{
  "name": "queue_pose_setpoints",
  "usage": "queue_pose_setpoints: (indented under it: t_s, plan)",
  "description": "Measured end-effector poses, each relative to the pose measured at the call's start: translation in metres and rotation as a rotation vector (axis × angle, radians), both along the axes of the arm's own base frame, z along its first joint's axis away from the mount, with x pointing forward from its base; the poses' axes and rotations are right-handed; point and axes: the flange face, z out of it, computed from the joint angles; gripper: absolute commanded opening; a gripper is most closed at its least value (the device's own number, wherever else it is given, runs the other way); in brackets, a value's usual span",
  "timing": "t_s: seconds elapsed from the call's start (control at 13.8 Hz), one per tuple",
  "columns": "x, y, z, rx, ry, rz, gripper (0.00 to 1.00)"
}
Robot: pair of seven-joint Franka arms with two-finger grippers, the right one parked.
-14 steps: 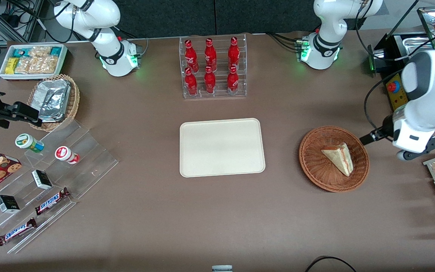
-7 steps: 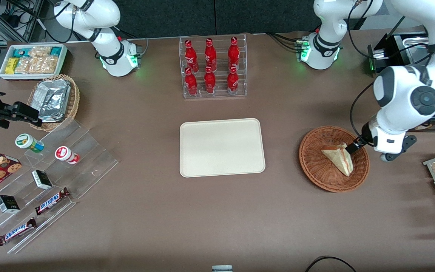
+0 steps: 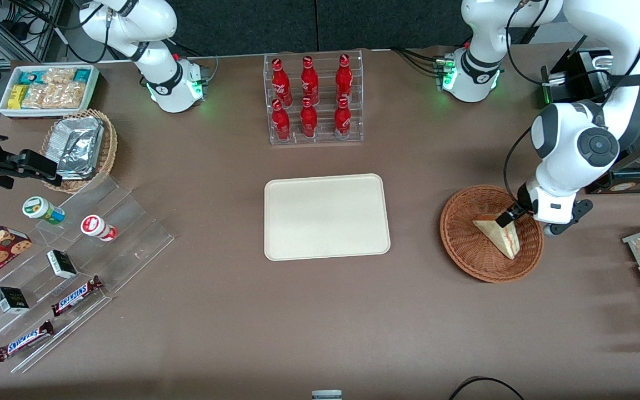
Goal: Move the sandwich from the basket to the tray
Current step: 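Close the left gripper on the sandwich wedge's crust edge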
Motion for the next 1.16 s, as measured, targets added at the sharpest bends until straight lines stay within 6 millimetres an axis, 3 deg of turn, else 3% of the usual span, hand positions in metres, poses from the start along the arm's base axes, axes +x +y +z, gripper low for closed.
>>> queue_pose_setpoints:
  t_s: [0.58,0.65,0.8,0.87,1.16]
  plan:
    - [0.005,-0.003,-0.037,-0.004,-0.005,-0.005,1.00]
    - [0.004,-0.006,-0.042,-0.004,0.000,-0.009,0.86]
    - [0.004,-0.009,-0.050,-0.004,0.011,-0.015,0.15]
    - [0.003,-0.011,-0.052,-0.003,0.015,-0.019,0.00]
    - [0.003,-0.016,-0.053,-0.002,0.018,-0.033,0.00]
